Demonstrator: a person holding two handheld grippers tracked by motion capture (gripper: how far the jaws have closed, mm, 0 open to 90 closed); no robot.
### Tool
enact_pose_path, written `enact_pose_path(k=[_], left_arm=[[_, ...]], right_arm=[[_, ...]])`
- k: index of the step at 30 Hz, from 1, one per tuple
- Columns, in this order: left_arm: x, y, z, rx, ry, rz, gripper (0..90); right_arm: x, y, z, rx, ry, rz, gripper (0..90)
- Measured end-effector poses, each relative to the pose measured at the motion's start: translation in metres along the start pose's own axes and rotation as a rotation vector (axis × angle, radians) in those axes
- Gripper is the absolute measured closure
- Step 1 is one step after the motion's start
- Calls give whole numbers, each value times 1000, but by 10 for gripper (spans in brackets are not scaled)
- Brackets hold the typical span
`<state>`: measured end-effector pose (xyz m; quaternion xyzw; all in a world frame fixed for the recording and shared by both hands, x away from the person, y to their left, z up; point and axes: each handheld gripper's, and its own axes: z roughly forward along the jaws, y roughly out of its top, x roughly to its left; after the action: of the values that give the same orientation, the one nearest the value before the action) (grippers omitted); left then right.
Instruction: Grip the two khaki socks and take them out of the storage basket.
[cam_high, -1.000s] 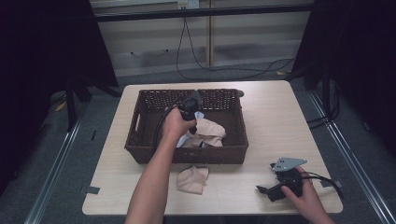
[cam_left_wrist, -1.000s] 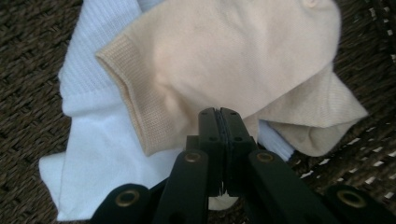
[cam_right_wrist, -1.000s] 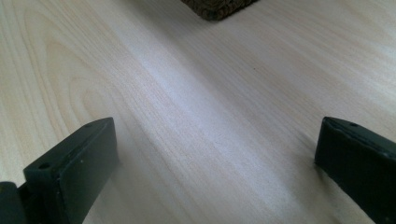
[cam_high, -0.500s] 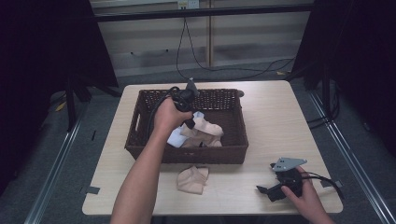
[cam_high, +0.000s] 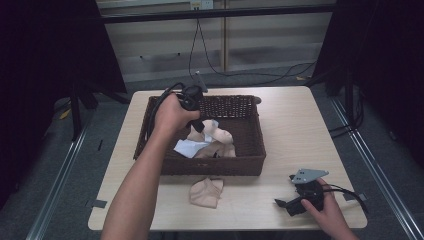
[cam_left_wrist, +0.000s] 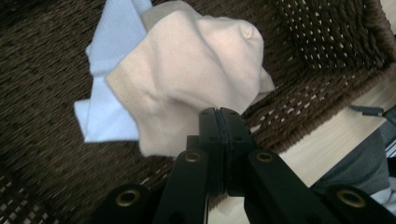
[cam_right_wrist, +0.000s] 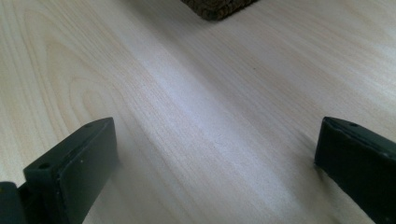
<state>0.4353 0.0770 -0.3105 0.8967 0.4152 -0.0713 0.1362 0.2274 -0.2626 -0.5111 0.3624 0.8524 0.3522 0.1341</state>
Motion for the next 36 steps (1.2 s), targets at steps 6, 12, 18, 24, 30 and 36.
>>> enact_pose_path(k=[6, 12, 18, 24, 30, 36], left_arm=[[-5, -6, -18, 0, 5, 15, 889], [-10, -10, -33, 4, 16, 10, 890], [-12, -14, -45, -10, 18, 22, 890], [-16, -18, -58, -24, -1, 36, 890], [-24, -25, -68, -38, -9, 37, 889], [-29, -32, -71, -27, -15, 65, 889]], right_arm=[[0, 0, 0, 0, 0, 0, 0], [0, 0, 0, 0, 0, 0, 0], [0, 0, 0, 0, 0, 0, 0], [0, 0, 0, 0, 0, 0, 0], [0, 0, 0, 0, 0, 0, 0], [0, 0, 0, 0, 0, 0, 0]])
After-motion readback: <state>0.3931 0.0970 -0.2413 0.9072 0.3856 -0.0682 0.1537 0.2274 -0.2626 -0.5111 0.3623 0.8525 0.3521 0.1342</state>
